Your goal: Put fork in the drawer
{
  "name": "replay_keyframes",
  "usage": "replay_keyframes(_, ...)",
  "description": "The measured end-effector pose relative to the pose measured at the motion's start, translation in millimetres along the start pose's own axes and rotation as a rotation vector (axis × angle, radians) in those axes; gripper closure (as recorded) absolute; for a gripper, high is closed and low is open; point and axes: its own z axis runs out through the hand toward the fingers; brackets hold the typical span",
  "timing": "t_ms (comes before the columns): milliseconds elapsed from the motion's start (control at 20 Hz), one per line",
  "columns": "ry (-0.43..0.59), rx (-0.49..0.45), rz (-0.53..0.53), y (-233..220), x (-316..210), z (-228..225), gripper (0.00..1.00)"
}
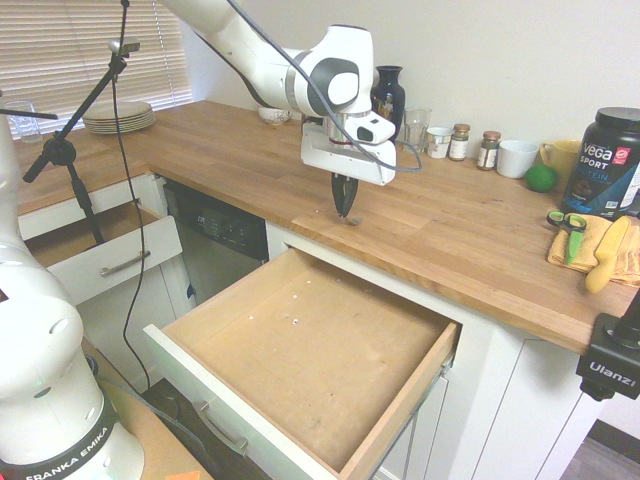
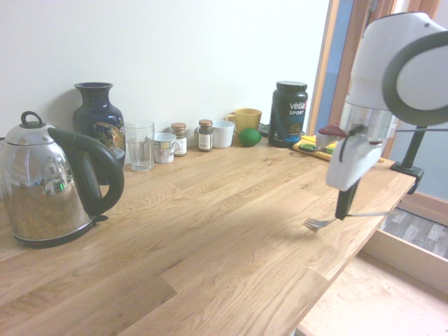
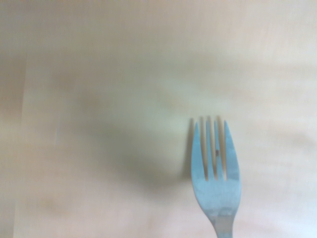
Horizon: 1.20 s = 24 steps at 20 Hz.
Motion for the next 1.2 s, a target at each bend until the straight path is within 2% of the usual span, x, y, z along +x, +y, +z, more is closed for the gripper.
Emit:
replay_keyframes(650, -0.001, 0.017, 0.012, 52, -62, 14, 1.00)
replay_keyframes(1200, -0.008, 0.012, 0.008, 61, -78, 30, 1.00)
